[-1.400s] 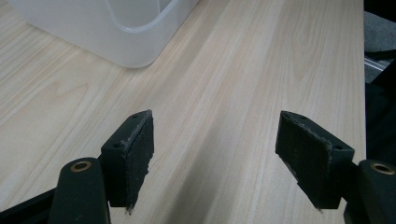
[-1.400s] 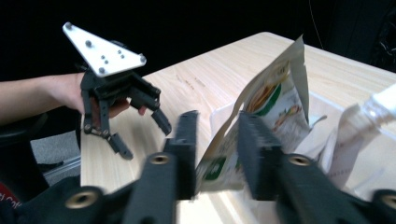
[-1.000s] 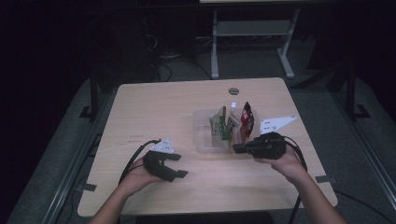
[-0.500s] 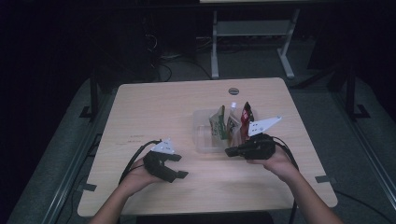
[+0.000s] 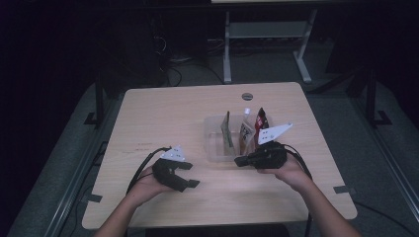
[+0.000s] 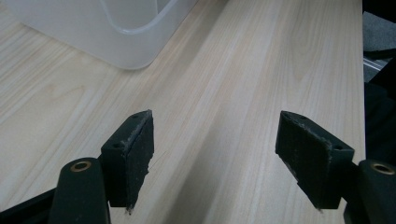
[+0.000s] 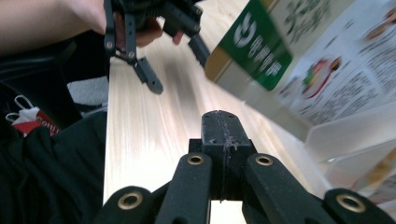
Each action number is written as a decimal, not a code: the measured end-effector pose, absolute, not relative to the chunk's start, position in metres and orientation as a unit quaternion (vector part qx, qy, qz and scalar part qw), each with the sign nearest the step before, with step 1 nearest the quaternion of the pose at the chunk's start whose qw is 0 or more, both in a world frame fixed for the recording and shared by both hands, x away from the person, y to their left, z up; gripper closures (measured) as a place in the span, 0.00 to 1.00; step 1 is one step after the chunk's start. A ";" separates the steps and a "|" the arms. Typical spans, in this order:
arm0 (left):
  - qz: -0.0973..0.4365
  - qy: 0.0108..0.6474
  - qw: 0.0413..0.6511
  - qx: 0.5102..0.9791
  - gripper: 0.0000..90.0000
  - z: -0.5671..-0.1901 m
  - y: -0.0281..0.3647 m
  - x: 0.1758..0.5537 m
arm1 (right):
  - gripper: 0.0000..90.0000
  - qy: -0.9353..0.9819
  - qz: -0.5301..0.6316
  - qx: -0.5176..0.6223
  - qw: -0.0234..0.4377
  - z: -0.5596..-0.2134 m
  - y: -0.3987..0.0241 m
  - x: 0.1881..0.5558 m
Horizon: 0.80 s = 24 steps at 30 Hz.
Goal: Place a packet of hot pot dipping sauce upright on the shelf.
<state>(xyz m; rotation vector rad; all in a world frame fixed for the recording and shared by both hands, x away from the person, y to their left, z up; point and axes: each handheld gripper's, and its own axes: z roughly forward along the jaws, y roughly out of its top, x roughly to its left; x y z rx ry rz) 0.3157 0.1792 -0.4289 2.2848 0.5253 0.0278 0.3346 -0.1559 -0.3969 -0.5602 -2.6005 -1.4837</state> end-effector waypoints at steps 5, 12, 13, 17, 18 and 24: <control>0.015 0.204 0.387 0.899 0.31 -0.428 0.178 0.316 | 1.00 -0.845 -0.501 -0.180 0.041 -0.396 -0.148 0.339; 0.009 0.210 0.392 0.896 0.31 -0.428 0.180 0.316 | 1.00 -0.828 -0.528 -0.185 0.030 -0.386 -0.142 0.352; 0.008 0.213 0.395 0.894 0.31 -0.428 0.180 0.315 | 1.00 -0.827 -0.529 -0.186 0.032 -0.386 -0.142 0.353; 0.011 0.202 0.390 0.898 0.31 -0.427 0.182 0.314 | 1.00 -0.842 -0.508 -0.177 0.036 -0.390 -0.140 0.344; 0.010 0.203 0.391 0.897 0.31 -0.427 0.182 0.313 | 1.00 -0.846 -0.502 -0.174 0.034 -0.391 -0.140 0.340; 0.012 0.202 0.388 0.899 0.31 -0.427 0.181 0.313 | 1.00 -0.851 -0.494 -0.170 0.045 -0.402 -0.131 0.337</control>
